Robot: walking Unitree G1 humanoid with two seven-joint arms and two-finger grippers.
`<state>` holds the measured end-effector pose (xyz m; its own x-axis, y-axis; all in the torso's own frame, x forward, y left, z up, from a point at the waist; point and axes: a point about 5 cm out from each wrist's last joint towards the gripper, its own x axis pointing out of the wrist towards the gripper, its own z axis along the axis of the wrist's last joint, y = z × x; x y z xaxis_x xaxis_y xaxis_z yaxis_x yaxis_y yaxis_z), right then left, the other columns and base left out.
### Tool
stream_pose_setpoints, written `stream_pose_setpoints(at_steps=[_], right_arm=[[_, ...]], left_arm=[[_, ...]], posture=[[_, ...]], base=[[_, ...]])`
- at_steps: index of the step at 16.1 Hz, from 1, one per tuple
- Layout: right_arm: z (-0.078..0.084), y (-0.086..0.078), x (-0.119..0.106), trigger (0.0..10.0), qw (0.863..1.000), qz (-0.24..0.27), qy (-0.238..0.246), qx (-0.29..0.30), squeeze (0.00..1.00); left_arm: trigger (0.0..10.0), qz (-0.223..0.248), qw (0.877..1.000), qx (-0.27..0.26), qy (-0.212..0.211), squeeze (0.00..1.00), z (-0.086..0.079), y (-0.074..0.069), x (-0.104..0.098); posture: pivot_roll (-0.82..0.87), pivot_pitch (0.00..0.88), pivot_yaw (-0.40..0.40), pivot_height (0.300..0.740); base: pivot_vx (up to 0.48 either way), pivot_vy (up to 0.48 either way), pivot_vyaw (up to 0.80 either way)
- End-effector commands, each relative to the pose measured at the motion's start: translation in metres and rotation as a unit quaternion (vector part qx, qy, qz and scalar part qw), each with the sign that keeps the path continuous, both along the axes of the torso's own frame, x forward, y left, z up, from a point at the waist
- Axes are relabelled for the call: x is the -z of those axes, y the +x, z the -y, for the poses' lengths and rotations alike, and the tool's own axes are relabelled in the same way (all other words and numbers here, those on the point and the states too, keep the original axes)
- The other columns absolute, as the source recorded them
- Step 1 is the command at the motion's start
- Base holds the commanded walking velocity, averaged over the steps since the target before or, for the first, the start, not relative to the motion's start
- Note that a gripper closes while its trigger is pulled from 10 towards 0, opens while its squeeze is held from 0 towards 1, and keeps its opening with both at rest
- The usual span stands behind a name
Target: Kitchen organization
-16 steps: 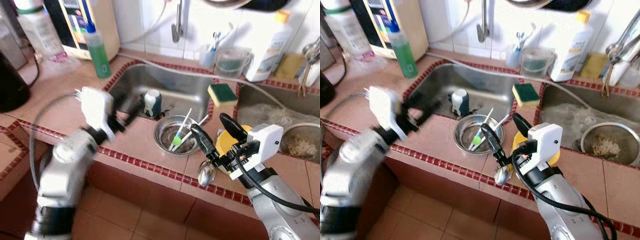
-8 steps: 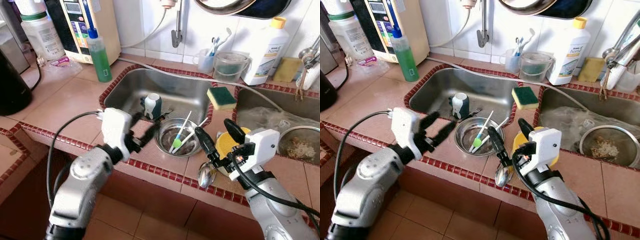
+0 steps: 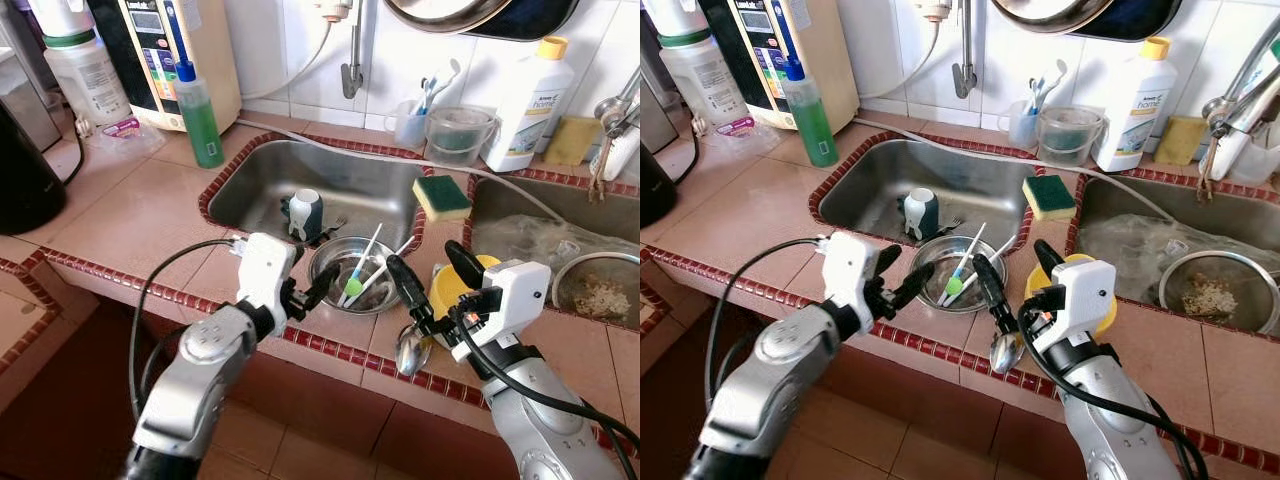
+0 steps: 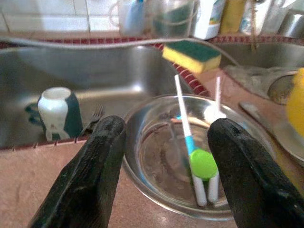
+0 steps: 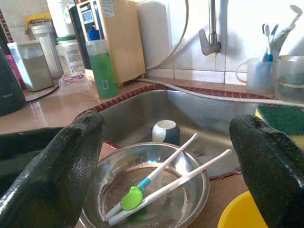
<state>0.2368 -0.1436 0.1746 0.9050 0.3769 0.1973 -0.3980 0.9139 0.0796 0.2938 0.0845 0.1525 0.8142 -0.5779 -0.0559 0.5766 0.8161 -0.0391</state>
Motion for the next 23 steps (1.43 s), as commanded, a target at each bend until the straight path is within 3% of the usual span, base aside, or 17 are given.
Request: stream_pose_setpoints(at_steps=[1,3,4,10,11,15,23], right_arm=[[0.000,-0.003,-0.001,10.0,1.000,0.008,-0.001,-0.004,0.00],[0.000,-0.005,-0.001,10.0,1.000,0.011,-0.002,-0.003,0.00],[0.000,-0.006,-0.001,10.0,1.000,0.012,-0.001,-0.001,0.00],[0.000,-0.012,-0.003,10.0,1.000,0.018,0.005,0.002,0.00],[0.000,-0.013,-0.003,10.0,1.000,0.018,0.006,0.002,0.00],[-0.004,-0.017,-0.003,10.0,1.000,0.018,0.014,-0.002,0.00],[-0.005,-0.022,0.001,10.0,1.000,0.009,0.019,0.008,0.00]], left_arm=[[10.0,-0.007,1.000,-0.011,0.010,0.00,0.000,0.005,0.000],[10.0,-0.013,1.000,0.007,0.024,0.00,0.008,0.007,0.005],[10.0,-0.025,0.999,0.019,0.029,1.00,0.012,0.007,0.009],[10.0,-0.033,0.996,0.056,0.062,1.00,0.034,0.013,0.014],[10.0,-0.032,0.996,0.061,0.062,0.00,0.038,0.015,0.012],[10.0,-0.032,0.995,0.070,0.069,0.00,0.051,0.021,0.008],[10.0,-0.062,0.996,0.026,0.056,0.00,0.057,0.041,-0.003]], posture=[[-0.23,0.061,0.073,0.740],[-0.25,0.061,0.079,0.740],[-0.25,0.064,0.078,0.740],[-0.27,0.082,0.092,0.740],[-0.27,0.085,0.094,0.740],[-0.28,0.098,0.103,0.740],[-0.28,0.110,0.121,0.740]], base=[[0.000,0.000,0.00],[0.000,0.000,0.00],[0.000,0.000,0.00],[0.000,0.000,0.00],[0.000,0.000,0.00],[0.000,0.000,0.00],[0.000,0.000,0.00]])
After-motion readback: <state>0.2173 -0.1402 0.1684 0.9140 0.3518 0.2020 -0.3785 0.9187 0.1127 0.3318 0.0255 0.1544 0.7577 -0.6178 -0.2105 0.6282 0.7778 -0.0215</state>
